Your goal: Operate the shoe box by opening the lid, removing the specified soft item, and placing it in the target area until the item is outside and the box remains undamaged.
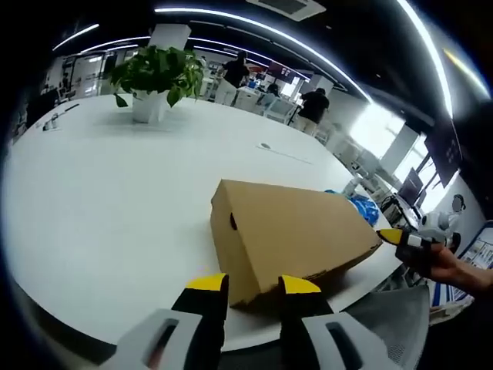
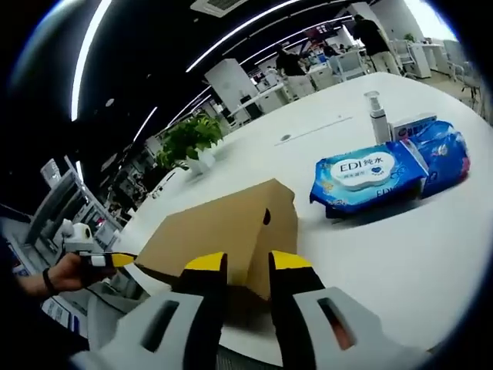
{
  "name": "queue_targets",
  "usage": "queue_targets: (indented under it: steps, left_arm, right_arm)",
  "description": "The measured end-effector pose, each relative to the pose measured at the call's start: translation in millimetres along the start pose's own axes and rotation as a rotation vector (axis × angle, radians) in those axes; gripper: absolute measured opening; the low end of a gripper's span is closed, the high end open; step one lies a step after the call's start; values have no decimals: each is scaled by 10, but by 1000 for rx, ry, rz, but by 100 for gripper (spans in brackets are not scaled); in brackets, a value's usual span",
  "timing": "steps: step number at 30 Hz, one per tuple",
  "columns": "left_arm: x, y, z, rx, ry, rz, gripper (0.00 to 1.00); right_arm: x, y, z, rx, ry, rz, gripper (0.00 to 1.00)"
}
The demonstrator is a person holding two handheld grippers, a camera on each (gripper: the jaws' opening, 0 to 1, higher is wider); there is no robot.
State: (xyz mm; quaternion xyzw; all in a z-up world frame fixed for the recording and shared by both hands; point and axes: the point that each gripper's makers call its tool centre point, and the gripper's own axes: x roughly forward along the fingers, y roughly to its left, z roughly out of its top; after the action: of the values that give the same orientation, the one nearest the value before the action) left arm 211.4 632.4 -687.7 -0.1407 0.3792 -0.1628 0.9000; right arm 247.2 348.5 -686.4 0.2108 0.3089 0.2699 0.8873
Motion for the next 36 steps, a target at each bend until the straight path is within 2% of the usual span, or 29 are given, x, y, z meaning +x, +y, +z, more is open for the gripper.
queue_targets:
  steps: [4, 7, 9, 15, 24, 31, 36]
  left_arm:
    - [47, -40, -22, -31, 5, -24, 24]
    - [122, -44, -43, -36, 24, -32, 21]
    - [166, -48, -48, -38, 36, -36, 19]
    - [193, -21, 22, -65, 20, -37, 19]
    - [369, 3, 240, -49, 10, -29, 19]
    - [654, 62, 515, -41, -3, -30, 19]
    - [808, 34, 650, -33, -12, -29, 19]
  right_arm:
    - [45, -12, -131, -13, 47, -8, 22]
    - [64, -55, -143, 6, 46, -16, 21]
    - [80, -67, -167, -13, 63, -20, 21]
    - [135, -72, -112, -24, 54, -28, 21]
    - [356, -188, 107, -27, 51, -44, 21]
    - [529, -359, 340, -17, 32, -71, 20]
    - [666, -493, 534, -14, 29, -95, 20]
